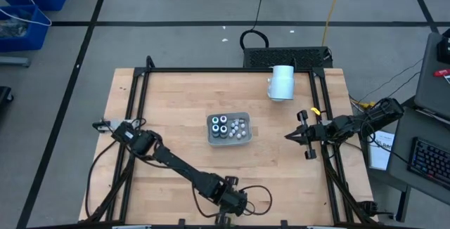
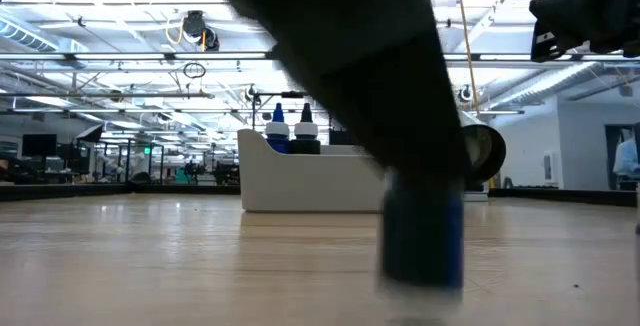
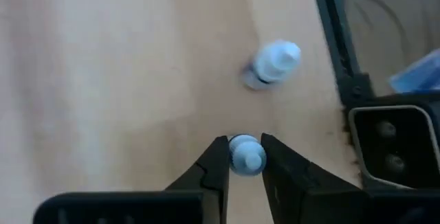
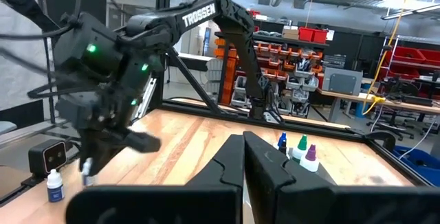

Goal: Pick & Place food coloring
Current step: Put the small blue food coloring bottle into the gray bin

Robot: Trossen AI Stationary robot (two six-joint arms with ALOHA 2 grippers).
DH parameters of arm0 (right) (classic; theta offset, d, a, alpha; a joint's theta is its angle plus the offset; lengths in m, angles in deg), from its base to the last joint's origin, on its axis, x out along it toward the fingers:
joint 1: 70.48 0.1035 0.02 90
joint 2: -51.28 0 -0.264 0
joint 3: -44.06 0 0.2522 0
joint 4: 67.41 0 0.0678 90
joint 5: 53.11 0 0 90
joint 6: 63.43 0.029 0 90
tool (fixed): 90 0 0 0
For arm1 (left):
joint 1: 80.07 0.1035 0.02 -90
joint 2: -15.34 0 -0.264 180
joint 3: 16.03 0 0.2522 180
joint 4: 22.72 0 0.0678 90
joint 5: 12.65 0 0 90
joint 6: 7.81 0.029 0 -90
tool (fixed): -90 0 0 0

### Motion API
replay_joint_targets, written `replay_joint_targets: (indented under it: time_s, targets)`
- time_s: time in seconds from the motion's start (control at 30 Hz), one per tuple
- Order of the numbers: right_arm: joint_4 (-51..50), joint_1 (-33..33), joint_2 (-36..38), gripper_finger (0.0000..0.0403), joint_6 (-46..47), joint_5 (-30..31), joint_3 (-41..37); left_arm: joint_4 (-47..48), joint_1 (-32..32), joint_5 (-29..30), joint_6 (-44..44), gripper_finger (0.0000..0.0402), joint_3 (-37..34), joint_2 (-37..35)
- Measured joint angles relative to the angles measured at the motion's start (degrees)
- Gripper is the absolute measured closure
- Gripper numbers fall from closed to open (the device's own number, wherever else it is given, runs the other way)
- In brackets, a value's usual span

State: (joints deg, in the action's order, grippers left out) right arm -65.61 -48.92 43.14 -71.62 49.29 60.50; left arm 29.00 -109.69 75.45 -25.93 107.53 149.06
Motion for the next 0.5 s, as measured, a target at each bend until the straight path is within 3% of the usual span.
replay_joint_targets:
  time_s: [0.17, 0.33, 0.5]
  targets:
    - [-0.3, 0.0, 0.0, 0.0403, 0.0, -0.1, 0.0, 2.6, 0.7, 7.7, 7.5, 0.0329, 0.0, -6.3]
    - [-0.7, 0.0, 0.0, 0.0403, 0.2, -0.2, 0.0, 3.8, 1.1, 11.3, 13.1, 0.0331, 0.0, -14.3]
    - [-0.9, 0.0, -0.2, 0.0403, 0.1, -0.3, 0.0, 10.3, 1.5, 18.7, 14.0, 0.0336, -0.3, -22.8]
